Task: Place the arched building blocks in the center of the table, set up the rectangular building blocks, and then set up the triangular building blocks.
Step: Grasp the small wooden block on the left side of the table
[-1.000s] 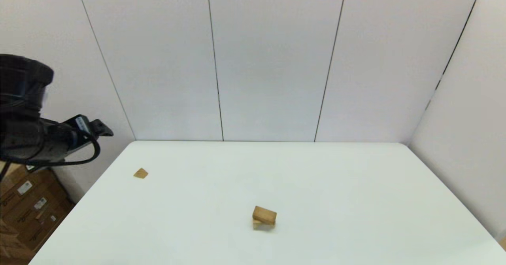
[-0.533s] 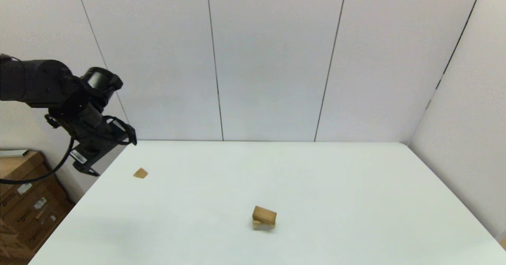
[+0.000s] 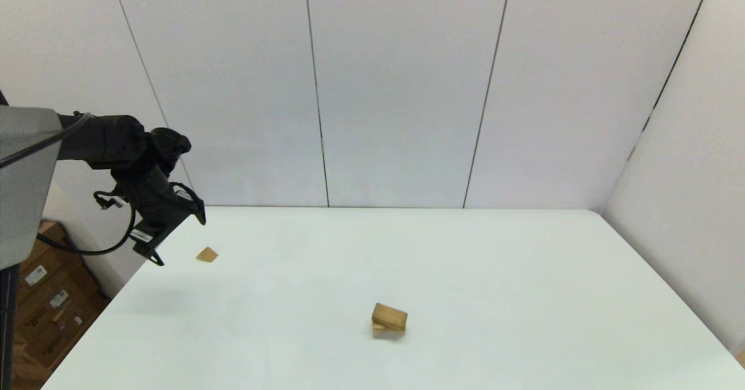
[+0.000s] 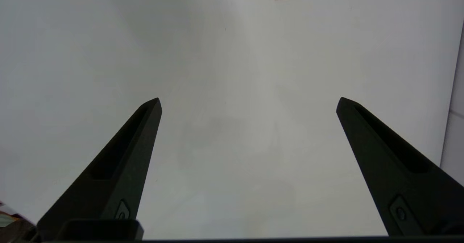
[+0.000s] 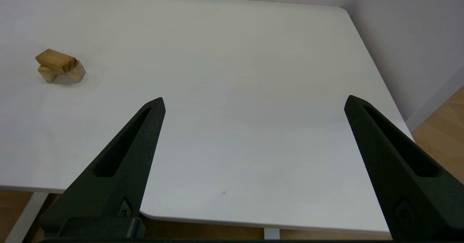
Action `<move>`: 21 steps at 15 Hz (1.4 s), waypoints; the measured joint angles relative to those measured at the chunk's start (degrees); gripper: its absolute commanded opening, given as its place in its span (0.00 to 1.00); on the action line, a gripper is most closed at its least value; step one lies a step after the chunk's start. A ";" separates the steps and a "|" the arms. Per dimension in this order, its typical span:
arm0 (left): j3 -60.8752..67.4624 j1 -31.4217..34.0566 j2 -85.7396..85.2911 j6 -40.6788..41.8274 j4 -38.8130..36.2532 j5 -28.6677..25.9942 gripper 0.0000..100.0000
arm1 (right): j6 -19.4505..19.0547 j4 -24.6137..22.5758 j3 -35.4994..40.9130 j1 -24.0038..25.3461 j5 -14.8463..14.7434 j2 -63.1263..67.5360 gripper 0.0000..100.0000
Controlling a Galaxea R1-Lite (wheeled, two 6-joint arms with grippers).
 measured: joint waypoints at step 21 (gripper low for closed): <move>-6.70 0.79 15.19 1.29 -8.24 -2.51 1.00 | 0.00 0.00 0.00 0.00 0.00 0.00 1.00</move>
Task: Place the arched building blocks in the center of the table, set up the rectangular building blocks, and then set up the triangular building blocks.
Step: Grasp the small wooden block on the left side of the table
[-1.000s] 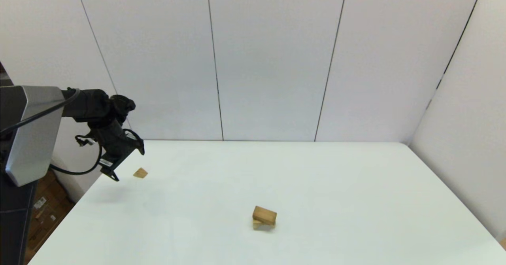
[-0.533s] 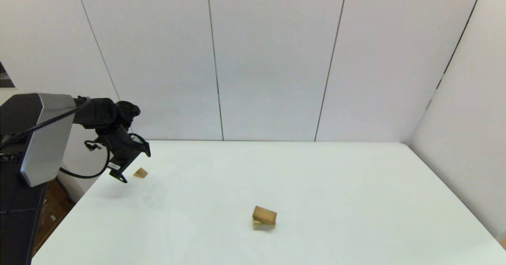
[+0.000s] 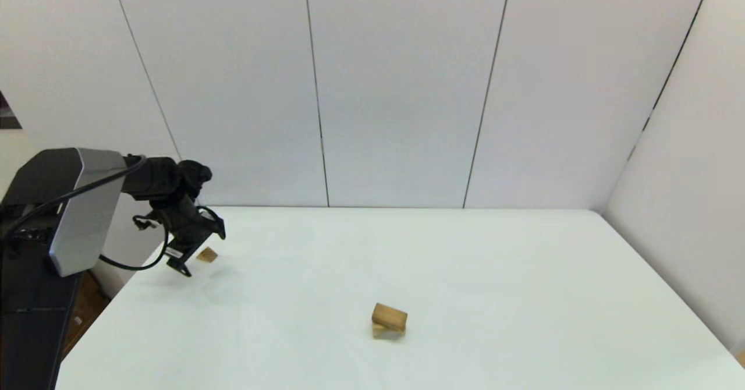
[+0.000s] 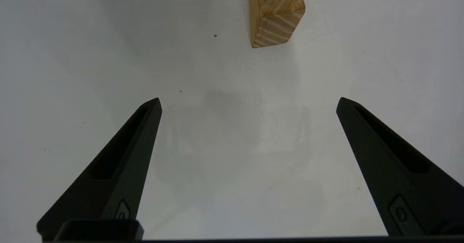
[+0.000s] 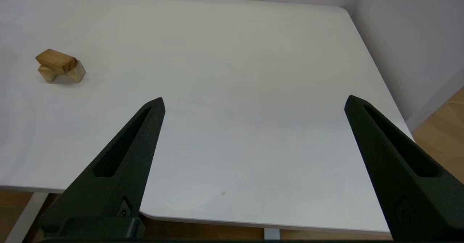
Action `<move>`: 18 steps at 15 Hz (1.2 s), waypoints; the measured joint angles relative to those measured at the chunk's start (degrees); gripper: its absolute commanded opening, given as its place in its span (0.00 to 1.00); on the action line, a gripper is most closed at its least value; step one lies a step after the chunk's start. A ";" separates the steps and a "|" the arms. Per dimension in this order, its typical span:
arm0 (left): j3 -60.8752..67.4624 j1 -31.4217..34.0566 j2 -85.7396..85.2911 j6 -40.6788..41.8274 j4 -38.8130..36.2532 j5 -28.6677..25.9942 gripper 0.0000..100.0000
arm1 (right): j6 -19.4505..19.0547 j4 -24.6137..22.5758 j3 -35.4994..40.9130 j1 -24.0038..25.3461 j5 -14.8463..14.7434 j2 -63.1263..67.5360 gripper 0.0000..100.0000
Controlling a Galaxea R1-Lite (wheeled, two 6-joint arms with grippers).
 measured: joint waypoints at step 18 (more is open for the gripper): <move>-0.02 1.32 3.61 5.60 -7.91 9.07 1.00 | 0.00 0.02 0.00 -0.02 -0.02 0.00 1.00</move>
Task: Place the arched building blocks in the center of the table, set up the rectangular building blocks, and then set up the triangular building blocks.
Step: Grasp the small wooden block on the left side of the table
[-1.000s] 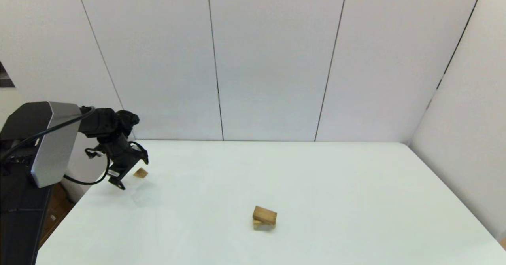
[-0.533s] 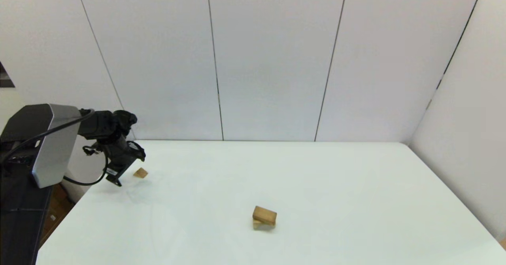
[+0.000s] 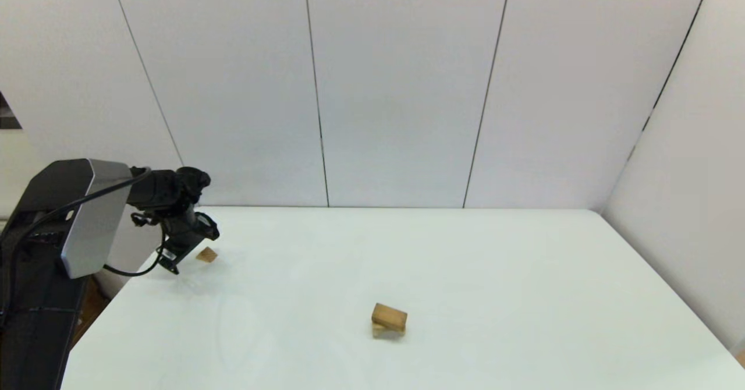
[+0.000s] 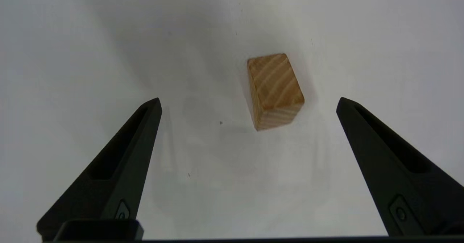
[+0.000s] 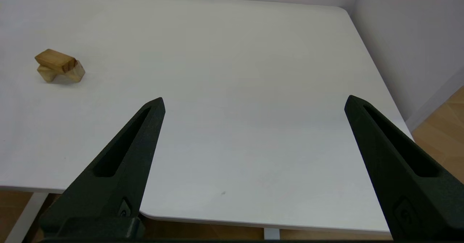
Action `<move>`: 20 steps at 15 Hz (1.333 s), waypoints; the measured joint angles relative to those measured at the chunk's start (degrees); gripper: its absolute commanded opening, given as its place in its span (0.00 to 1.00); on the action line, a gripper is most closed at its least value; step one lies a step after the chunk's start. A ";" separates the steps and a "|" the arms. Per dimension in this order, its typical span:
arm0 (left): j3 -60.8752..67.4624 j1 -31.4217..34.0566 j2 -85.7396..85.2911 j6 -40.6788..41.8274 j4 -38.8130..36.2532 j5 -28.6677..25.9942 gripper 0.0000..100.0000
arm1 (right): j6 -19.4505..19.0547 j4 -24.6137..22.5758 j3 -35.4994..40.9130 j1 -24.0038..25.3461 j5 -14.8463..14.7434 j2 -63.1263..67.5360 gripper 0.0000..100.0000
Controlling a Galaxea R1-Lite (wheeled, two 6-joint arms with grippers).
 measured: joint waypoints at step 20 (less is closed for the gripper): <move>0.02 -0.52 0.78 0.94 0.94 0.23 1.00 | -0.02 -0.02 0.00 0.00 0.00 0.00 1.00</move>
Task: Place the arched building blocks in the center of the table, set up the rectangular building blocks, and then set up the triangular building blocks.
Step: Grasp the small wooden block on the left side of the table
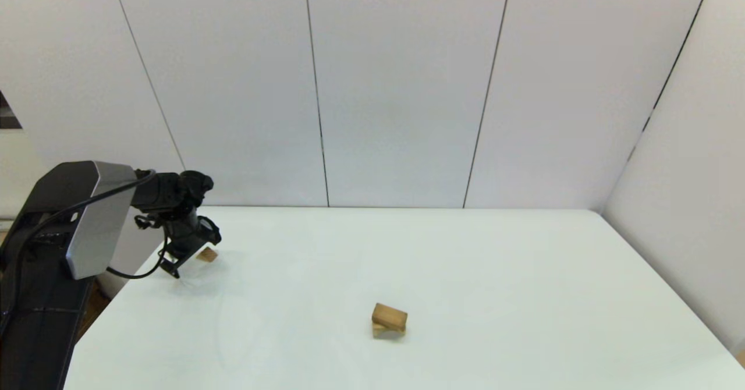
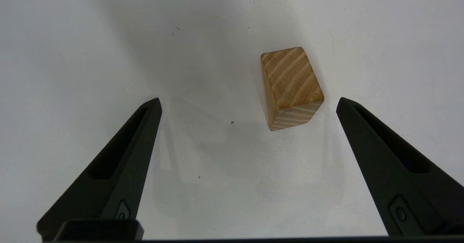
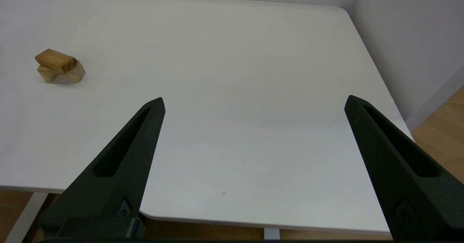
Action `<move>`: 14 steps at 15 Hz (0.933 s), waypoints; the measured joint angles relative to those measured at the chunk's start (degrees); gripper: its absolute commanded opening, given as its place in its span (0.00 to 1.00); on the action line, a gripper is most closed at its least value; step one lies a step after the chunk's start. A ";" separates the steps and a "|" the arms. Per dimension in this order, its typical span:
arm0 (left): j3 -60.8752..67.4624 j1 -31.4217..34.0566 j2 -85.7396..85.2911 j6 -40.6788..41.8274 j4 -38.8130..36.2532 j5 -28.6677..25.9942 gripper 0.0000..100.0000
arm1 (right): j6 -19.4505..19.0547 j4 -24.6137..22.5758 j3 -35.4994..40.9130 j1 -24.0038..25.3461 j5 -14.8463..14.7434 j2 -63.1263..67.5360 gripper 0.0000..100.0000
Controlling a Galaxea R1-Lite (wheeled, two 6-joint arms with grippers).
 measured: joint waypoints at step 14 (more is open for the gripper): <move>0.02 0.01 0.05 -0.67 0.88 1.82 1.00 | 0.02 0.00 0.00 0.00 0.02 0.00 1.00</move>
